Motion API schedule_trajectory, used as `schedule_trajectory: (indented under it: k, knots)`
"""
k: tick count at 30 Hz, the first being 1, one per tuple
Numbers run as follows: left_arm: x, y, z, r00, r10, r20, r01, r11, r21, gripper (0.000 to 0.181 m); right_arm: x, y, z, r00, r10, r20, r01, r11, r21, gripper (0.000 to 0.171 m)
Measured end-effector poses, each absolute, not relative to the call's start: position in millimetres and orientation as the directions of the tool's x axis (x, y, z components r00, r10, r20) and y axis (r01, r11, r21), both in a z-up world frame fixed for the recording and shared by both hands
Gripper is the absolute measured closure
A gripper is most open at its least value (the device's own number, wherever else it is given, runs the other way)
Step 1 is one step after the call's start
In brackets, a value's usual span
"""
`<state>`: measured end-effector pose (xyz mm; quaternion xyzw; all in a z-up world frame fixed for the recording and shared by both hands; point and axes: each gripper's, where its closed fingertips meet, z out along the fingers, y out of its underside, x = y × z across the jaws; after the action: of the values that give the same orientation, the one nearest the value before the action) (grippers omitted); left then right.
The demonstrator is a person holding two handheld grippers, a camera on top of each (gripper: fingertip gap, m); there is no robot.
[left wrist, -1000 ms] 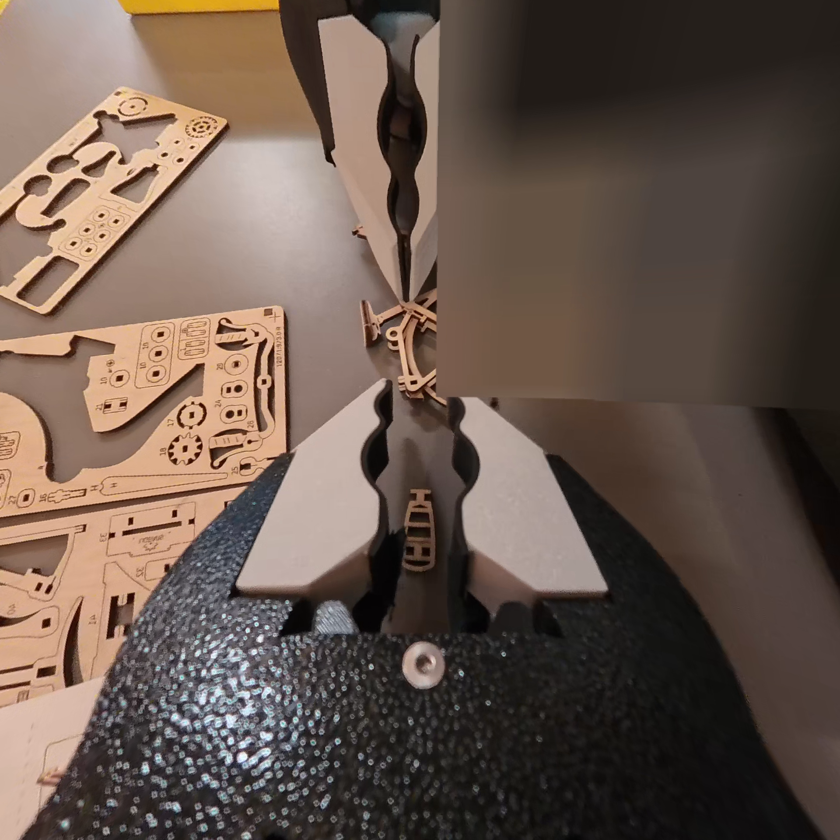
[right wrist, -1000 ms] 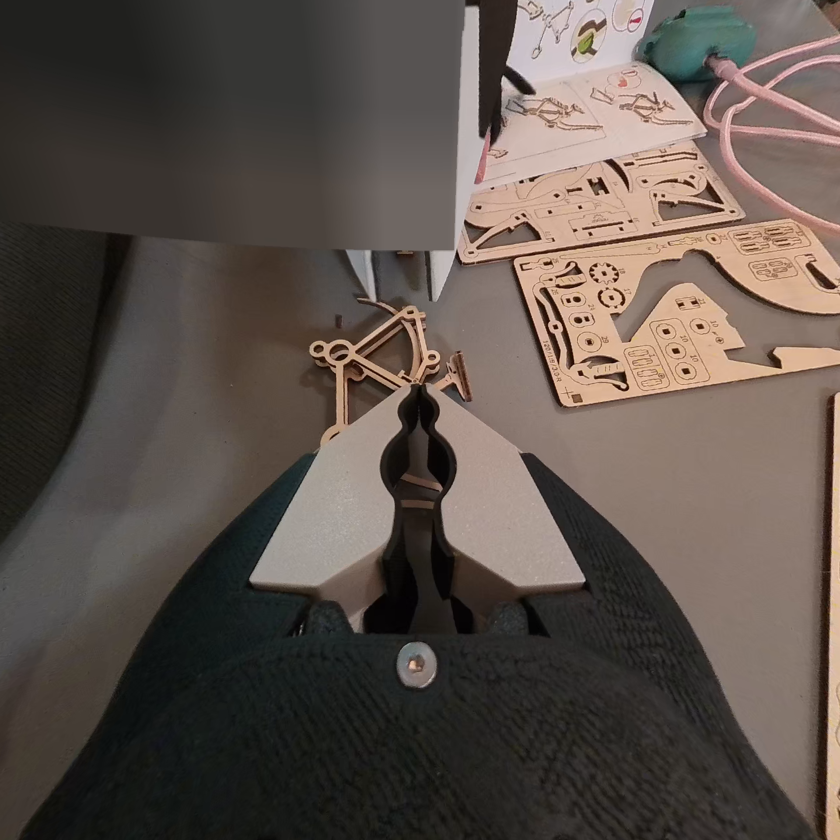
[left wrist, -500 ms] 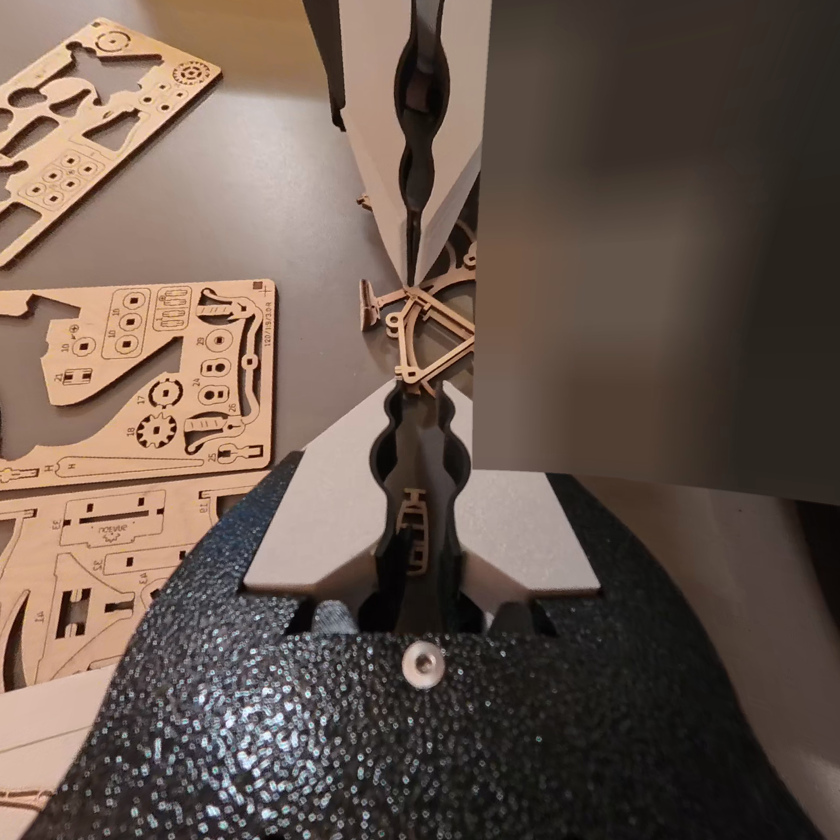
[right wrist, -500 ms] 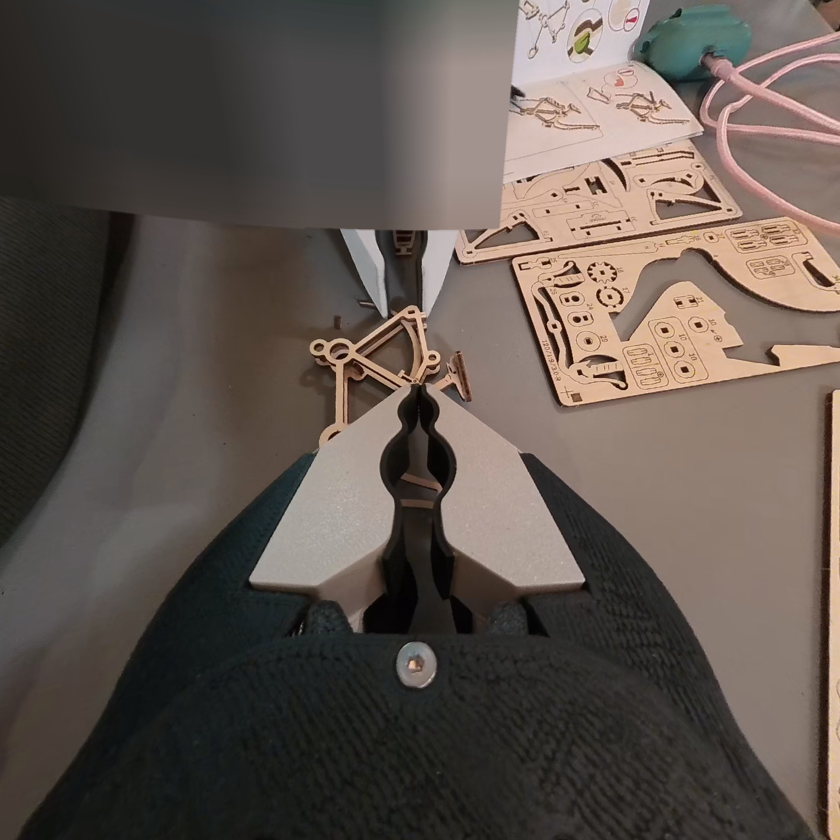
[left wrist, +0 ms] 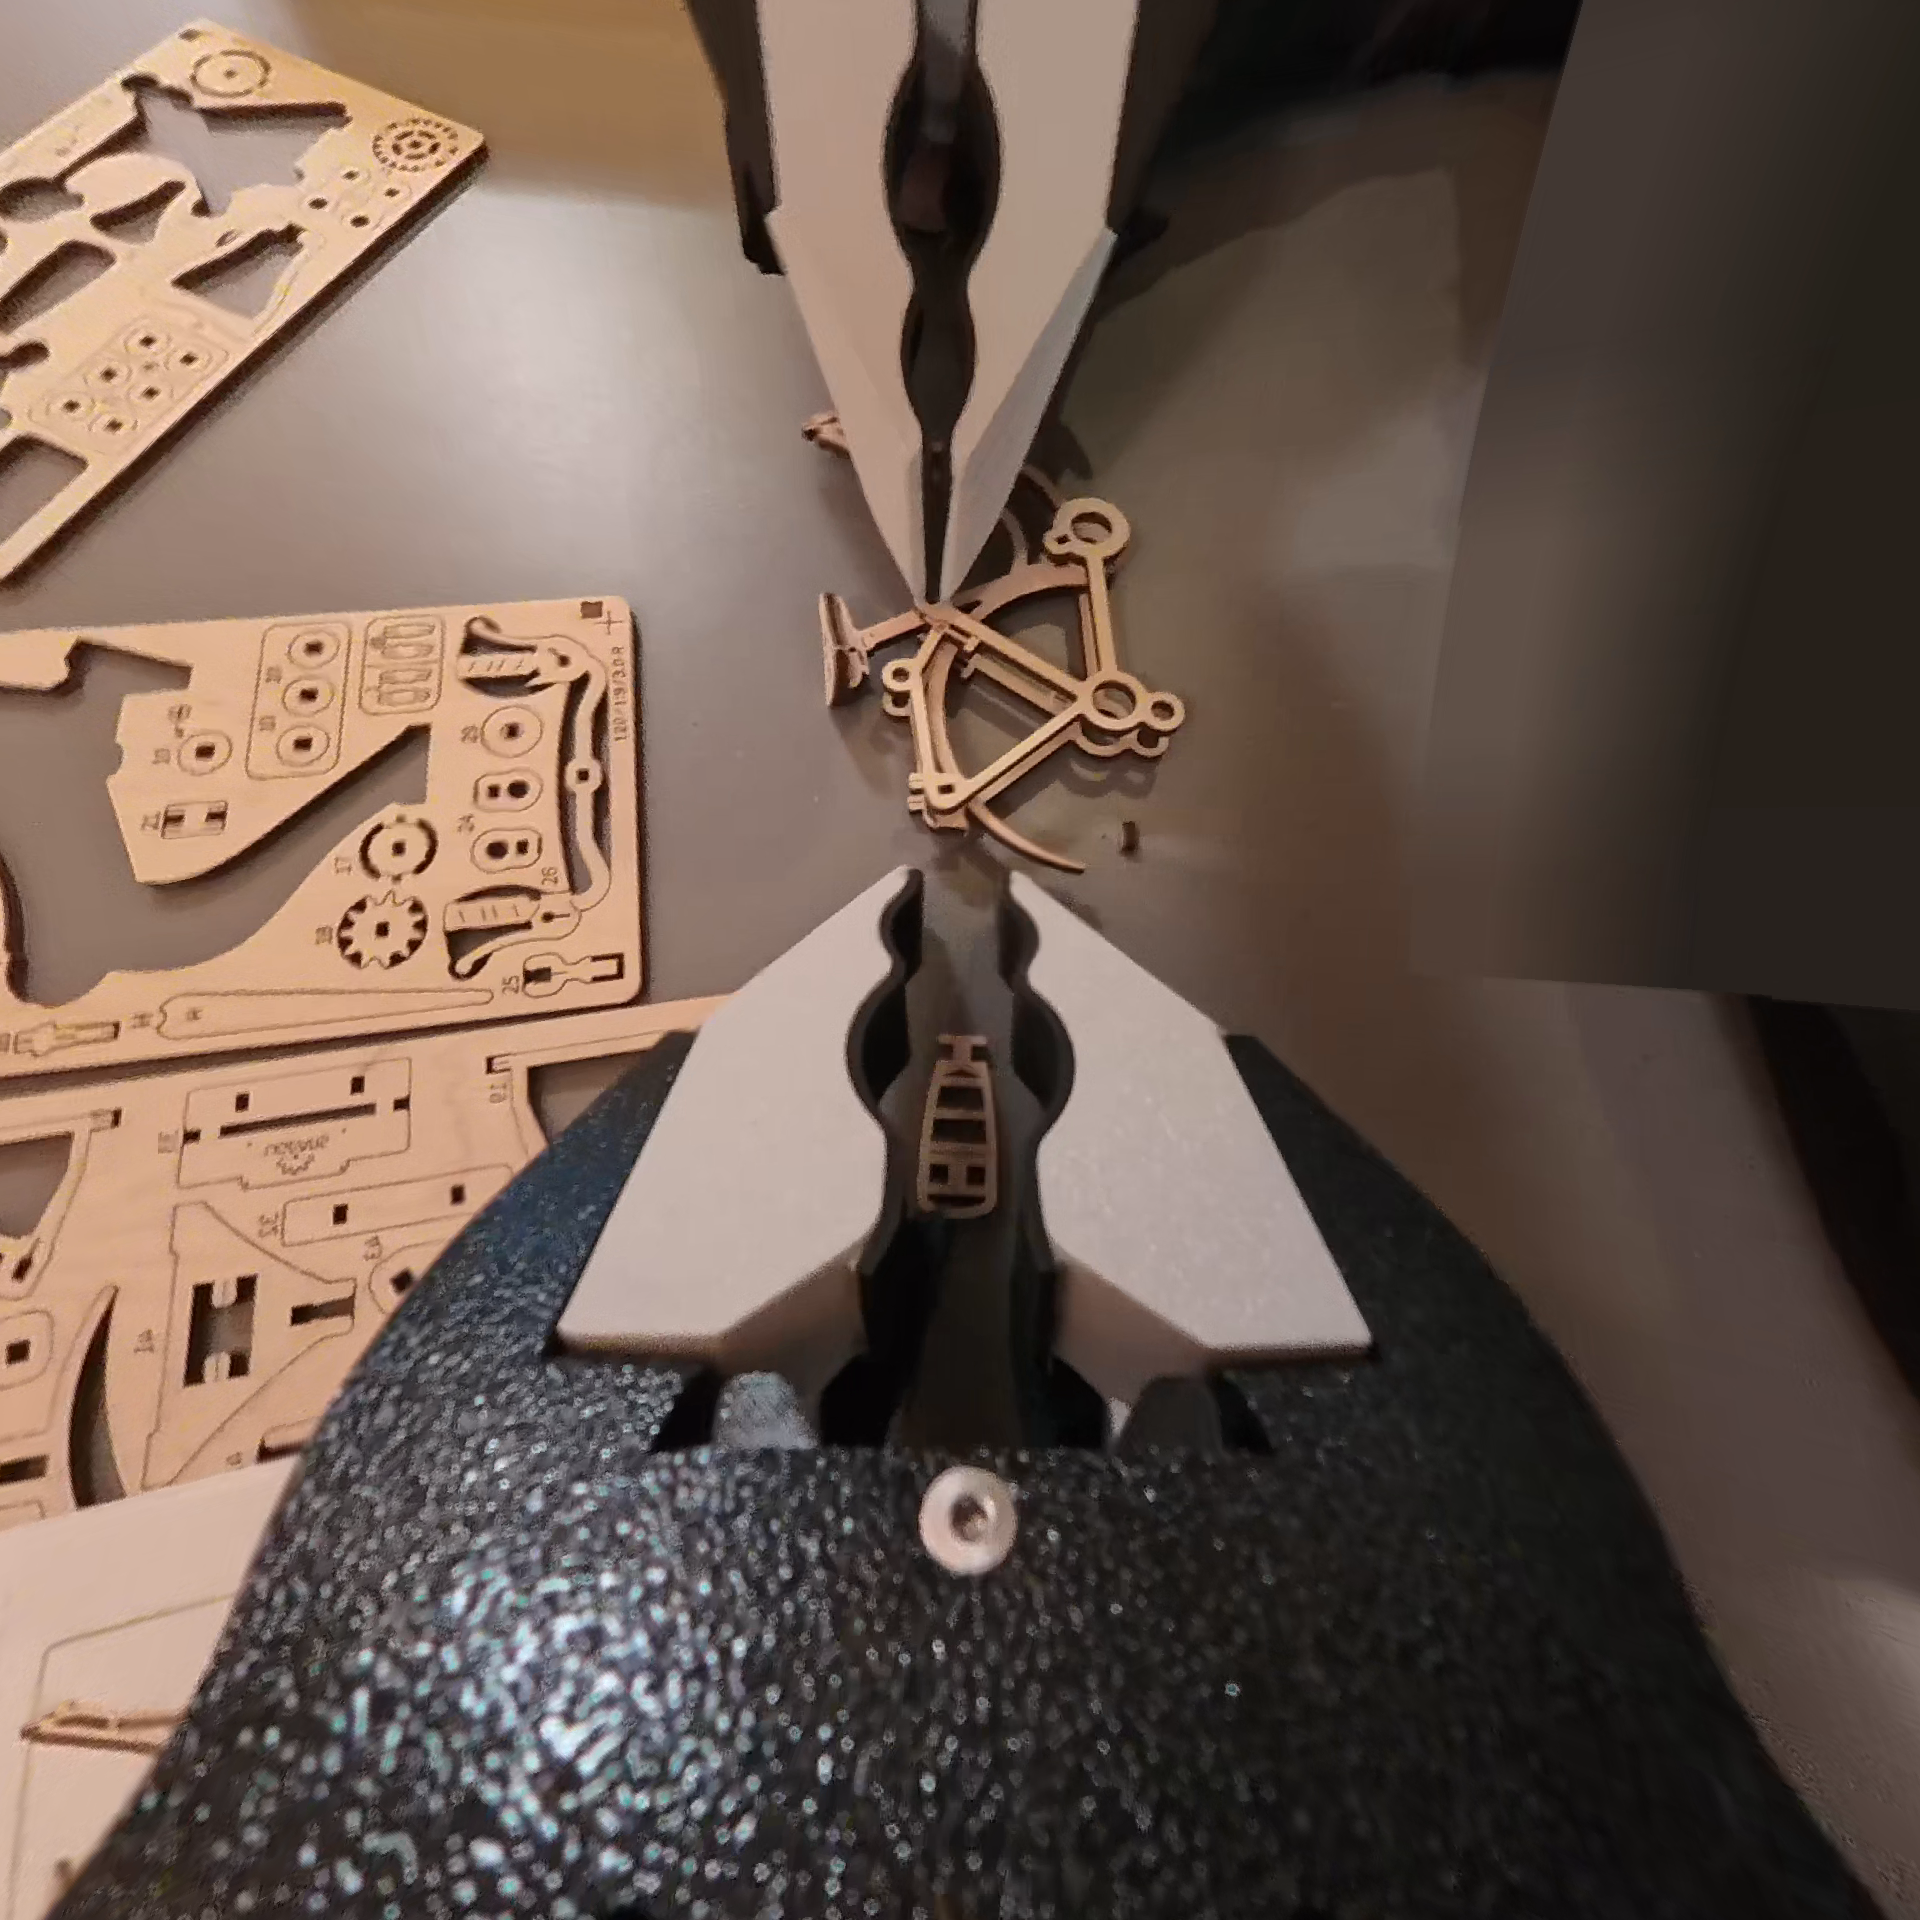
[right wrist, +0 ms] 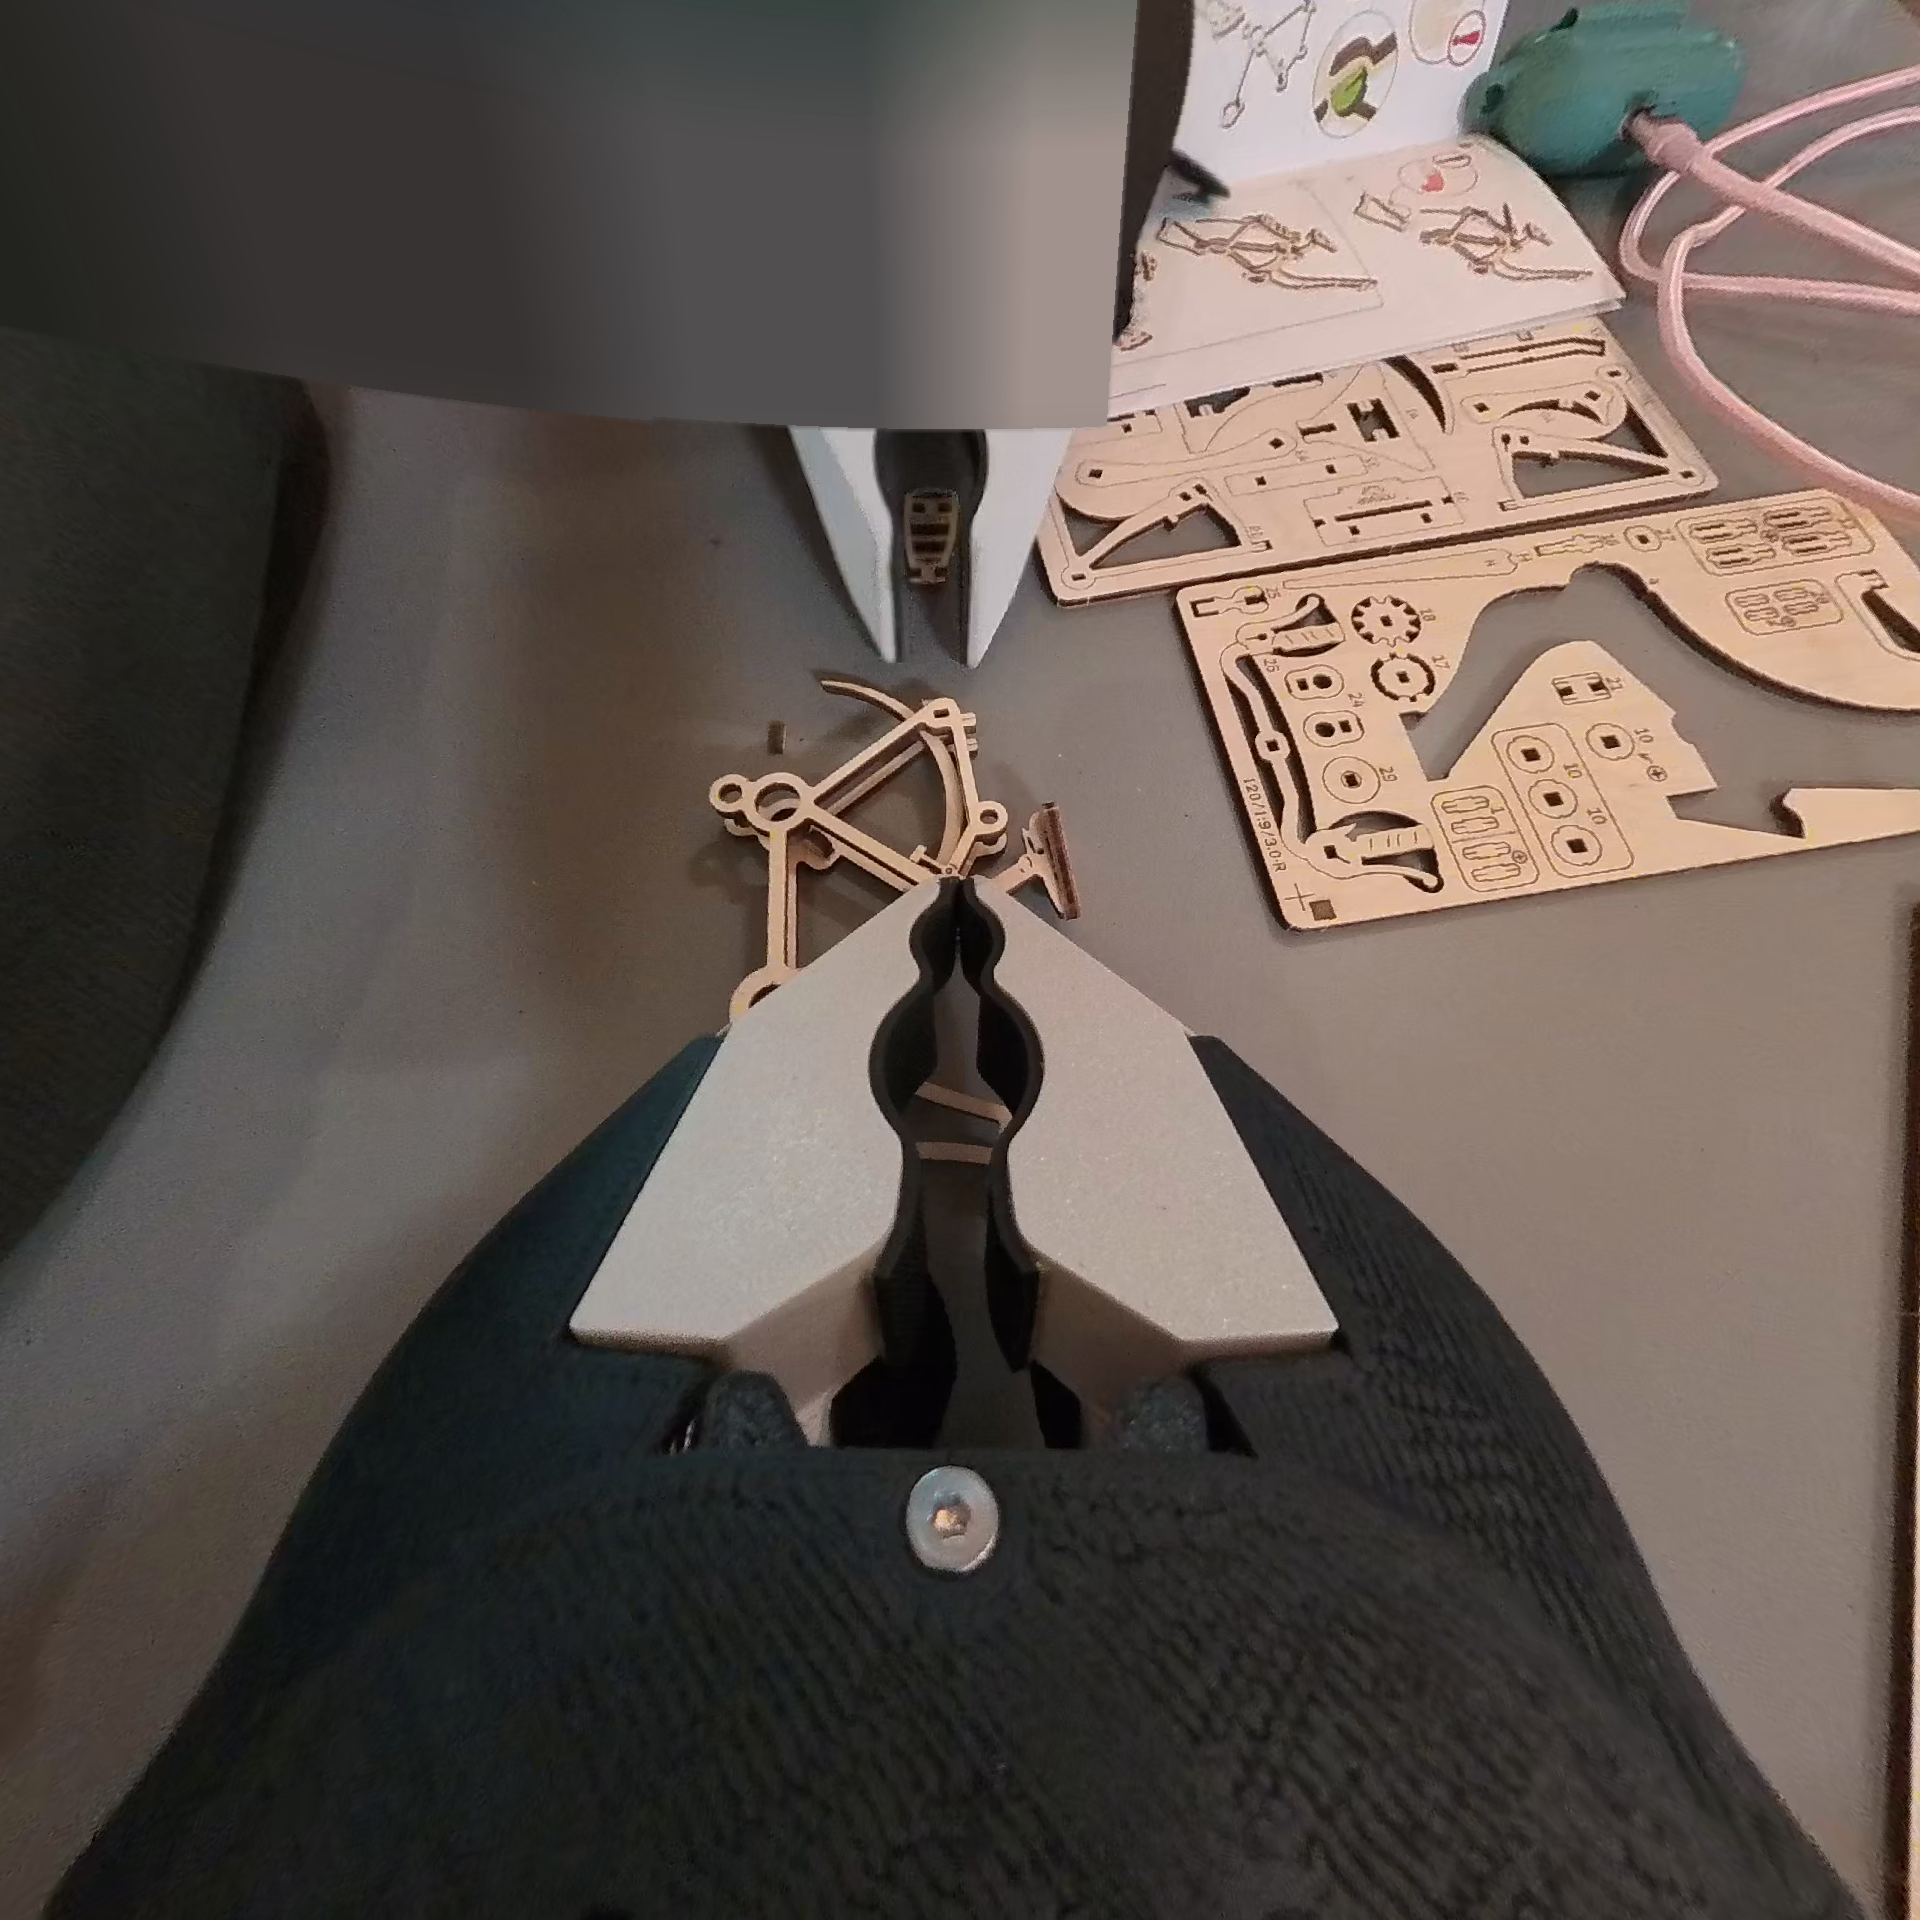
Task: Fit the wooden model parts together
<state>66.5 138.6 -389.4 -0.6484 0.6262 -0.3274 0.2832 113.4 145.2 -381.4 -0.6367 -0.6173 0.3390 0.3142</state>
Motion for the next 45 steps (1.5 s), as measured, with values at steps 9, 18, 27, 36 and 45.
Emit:
schedule_trajectory:
  k: [9, 18, 27, 36, 45]
  knots:
    - [70.2, 136.6, -386.0, -0.182, -0.93, -0.318, -0.567, 0.364, -0.739, 0.143, 113.6, 145.1, -381.5, -0.017, 0.991, -0.133, 0.573, -0.099, -0.813, 0.171]
    - [75.9, 143.7, -382.4, -0.327, -0.586, -0.741, -0.484, 0.778, -0.401, 0.153, 113.6, 145.2, -381.4, -0.02, 0.985, -0.17, 0.573, -0.128, -0.809, 0.171]
    - [80.6, 144.3, -390.5, -0.402, -0.346, -0.848, -0.411, 0.895, -0.171, 0.175, 113.7, 145.1, -381.6, -0.017, 0.988, -0.152, 0.573, -0.115, -0.811, 0.171]
    - [82.4, 141.9, -382.0, -0.352, -0.317, -0.881, -0.38, 0.908, -0.174, 0.158, 113.5, 145.3, -381.5, -0.016, 0.989, -0.148, 0.573, -0.113, -0.812, 0.171]
    - [83.2, 138.0, -389.7, -0.41, -0.316, -0.856, -0.372, 0.915, -0.159, 0.174, 113.5, 145.5, -381.4, -0.005, 0.991, -0.137, 0.572, -0.109, -0.813, 0.171]
